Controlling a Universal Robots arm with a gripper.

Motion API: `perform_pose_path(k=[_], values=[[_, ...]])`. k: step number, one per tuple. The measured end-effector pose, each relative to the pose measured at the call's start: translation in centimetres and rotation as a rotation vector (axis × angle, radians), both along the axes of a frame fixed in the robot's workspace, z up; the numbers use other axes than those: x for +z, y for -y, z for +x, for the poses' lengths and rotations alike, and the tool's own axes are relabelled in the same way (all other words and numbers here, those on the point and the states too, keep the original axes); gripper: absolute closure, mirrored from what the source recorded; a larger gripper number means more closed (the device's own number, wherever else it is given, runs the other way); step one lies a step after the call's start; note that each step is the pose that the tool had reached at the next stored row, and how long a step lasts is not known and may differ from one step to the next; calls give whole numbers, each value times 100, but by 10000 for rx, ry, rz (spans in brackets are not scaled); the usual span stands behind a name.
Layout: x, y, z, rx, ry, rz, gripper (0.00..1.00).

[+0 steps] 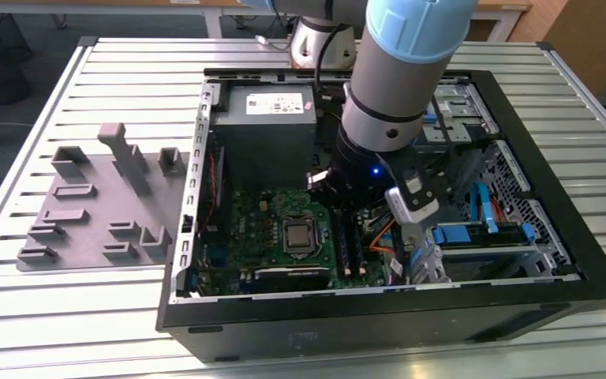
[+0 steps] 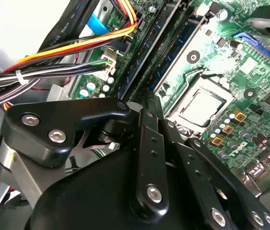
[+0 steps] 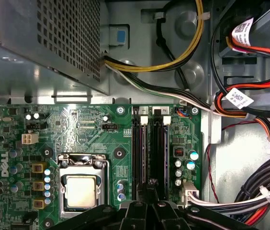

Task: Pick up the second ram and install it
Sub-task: 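Press down the second ram until it locks into place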

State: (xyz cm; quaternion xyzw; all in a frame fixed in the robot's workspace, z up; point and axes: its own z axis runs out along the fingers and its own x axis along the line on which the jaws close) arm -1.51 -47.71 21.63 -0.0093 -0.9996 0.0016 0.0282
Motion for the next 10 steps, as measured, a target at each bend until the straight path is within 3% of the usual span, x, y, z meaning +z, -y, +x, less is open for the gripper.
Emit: perform_pose_path(k=[10], values=[[179,2,-1,2,-7,-15,89]])
